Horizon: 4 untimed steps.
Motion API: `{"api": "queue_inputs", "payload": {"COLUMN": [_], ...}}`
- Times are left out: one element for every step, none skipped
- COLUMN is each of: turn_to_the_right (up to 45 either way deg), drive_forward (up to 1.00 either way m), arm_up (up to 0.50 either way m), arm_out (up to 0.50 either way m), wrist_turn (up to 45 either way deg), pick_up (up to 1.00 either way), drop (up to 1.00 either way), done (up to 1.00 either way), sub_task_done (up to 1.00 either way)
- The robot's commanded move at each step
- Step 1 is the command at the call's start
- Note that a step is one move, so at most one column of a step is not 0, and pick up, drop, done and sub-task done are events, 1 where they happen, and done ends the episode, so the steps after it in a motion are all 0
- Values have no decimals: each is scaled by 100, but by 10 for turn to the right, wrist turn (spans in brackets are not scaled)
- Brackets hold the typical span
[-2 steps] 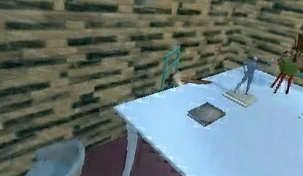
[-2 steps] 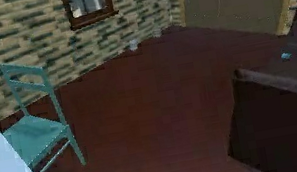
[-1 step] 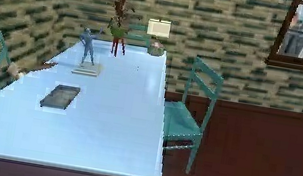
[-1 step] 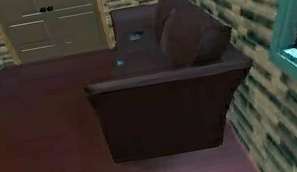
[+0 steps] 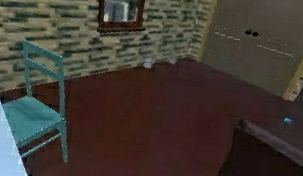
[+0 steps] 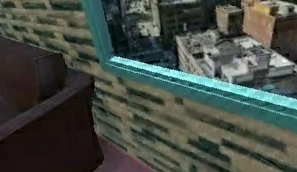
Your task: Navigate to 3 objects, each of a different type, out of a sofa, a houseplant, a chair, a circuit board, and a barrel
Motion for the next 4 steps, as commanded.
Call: {"api": "queue_inputs", "payload": {"turn_to_the_right": [420, 0, 0, -450], "drive_forward": [0, 45, 0, 0], "arm_up": [0, 0, 0, 0], "arm_out": [0, 0, 0, 0], "wrist_turn": [0, 0, 0, 0], "pick_up": [0, 0, 0, 0], "drop": [0, 0, 0, 0], "done": [0, 0, 0, 0], "sub_task_done": [0, 0, 100, 0]}}
